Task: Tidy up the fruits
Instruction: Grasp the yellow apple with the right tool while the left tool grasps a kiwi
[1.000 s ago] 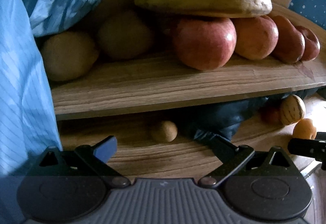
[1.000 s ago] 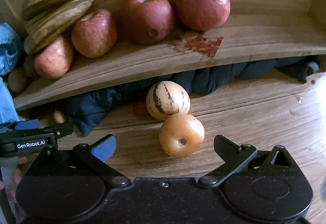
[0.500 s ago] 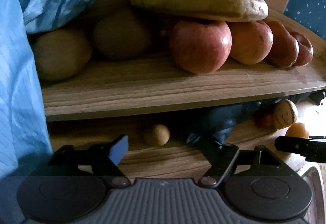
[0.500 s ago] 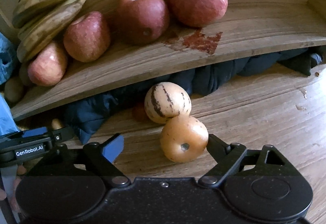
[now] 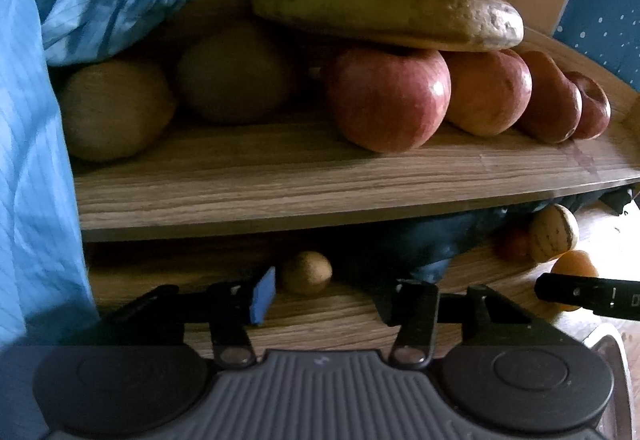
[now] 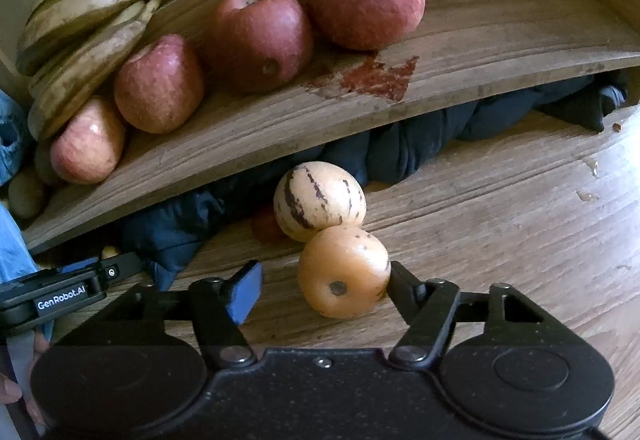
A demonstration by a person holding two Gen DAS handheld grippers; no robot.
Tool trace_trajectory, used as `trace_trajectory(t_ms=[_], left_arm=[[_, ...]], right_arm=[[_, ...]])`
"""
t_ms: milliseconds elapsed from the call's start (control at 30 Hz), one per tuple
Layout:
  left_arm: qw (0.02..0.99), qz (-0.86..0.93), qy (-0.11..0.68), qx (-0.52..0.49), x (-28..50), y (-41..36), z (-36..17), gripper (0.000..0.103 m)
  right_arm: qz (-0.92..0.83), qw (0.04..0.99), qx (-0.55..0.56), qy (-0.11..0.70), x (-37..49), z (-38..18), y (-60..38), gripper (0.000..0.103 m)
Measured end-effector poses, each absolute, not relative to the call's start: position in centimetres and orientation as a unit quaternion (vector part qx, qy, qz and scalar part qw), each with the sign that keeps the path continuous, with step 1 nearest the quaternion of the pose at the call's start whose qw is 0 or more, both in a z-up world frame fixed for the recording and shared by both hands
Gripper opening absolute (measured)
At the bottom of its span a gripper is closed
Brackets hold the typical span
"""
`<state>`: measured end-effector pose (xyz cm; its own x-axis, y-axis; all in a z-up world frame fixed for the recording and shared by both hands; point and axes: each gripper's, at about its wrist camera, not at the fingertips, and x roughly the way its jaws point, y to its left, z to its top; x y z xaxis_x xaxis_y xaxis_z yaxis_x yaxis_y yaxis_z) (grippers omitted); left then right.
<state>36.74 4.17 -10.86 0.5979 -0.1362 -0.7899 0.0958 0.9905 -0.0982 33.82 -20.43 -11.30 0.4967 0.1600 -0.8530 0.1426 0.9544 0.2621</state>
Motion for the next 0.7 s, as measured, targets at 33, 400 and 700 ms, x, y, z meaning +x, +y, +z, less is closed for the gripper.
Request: trace_trajectory(t_ms=[33,400,700], left_arm=[[0.893,-0.066,0.444,-0.026,36.8,4.2,-10.9,0.049],[0.892,-0.06,0.446,-0.053,36.3,4.2,-10.9,0.042],[0.89,-0.064,0.447,-0.058,36.0,4.8,-11.2,0.032]], right_arm=[[0.005,0.852,0.152,0.5,33.8,-11.3,-20.4,0.068],[0.0,0.852,0.154,0.5,33.7,-11.2,-20.4,0.055],[0.005,0.854,0.16,0.495,33.5,-10.6,-20.4,0.048]])
